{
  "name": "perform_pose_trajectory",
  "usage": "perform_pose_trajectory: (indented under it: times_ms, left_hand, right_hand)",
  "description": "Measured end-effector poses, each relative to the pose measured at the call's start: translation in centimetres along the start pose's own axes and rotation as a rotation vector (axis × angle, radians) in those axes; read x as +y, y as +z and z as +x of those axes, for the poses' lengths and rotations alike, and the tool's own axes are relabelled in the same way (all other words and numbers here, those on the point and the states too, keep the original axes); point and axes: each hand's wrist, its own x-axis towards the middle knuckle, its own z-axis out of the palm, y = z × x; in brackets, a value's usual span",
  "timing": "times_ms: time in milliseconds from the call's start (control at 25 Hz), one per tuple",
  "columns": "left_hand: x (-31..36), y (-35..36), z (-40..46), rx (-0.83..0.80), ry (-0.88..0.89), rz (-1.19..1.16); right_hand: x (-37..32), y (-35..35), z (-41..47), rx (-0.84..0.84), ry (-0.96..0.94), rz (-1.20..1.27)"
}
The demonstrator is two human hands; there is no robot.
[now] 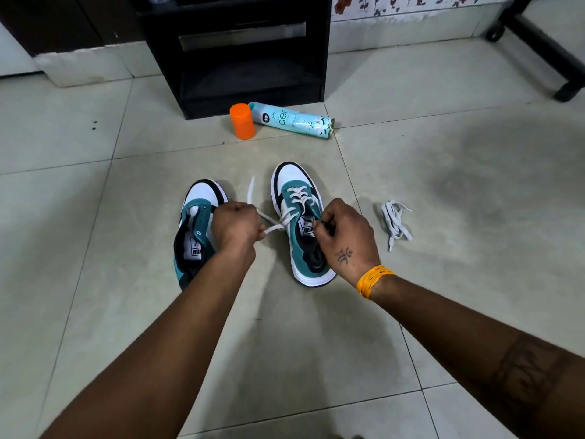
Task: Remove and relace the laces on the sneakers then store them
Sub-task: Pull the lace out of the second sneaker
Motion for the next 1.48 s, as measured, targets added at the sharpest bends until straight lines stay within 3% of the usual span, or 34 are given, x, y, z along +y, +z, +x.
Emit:
perform_pose_trajectory:
  times_ms: [160, 280, 440, 560, 680, 800, 920, 1080, 1160, 1320, 1400, 1480]
  left_hand:
    - [-1.1, -0.2, -2.1, 0.176, 0.236, 0.246]
    - [-2.1, 0.4, -4.7, 0.084, 0.528, 0.212]
    - [-3.8, 0.4, -5.0, -0.052, 0.824, 0.406]
    - [-4.0, 0.4, -4.7, -0.04, 0.834, 0.405]
    - [-4.2, 0.4, -4.8, -0.033, 0.835, 0.429]
    - [-4.2, 0.4, -5.0, -0.014, 0.836, 0.435]
    - [-4.3, 0.4, -4.8, 0.02, 0.832, 0.439]
    - [-4.8, 1.0, -4.9, 0.037, 0.822, 0.427]
    - [-4.9, 1.3, -4.8, 0.033, 0.813, 0.423]
    - [-5.1, 1.3, -4.7, 0.02, 0.816, 0.421]
    - [-5.2, 1.4, -4.8, 0.023, 0.814, 0.422]
    - [-5.2, 1.5, -4.9, 0.032, 0.803, 0.41]
  right_hand:
    - [-0.1, 0.1, 0.3, 0.008, -0.002, 0.006]
    - [-0.3, 0.2, 0.3, 0.018, -0.006, 0.025]
    - [-0.6, -0.1, 1.2, 0.025, -0.02, 0.083]
    - [-1.3, -1.4, 3.4, -0.01, -0.218, 0.005]
    - [-2.5, -2.0, 5.2, -0.202, -0.446, -0.302]
    - [-3.2, -1.5, 5.5, -0.251, -0.543, -0.487]
    - [-1.8, -0.9, 5.6, -0.201, -0.425, -0.45]
    - [0.2, -0.4, 4.9, -0.119, 0.049, 0.011]
    - [0.1, -0.8, 4.2, -0.112, -0.011, -0.013]
    - [-1.3, -1.4, 4.2, -0.241, -0.427, -0.471]
    - [-1.0, -1.0, 4.4, -0.198, -0.396, -0.502]
    - [0.3, -0.9, 4.8, -0.07, -0.153, -0.213]
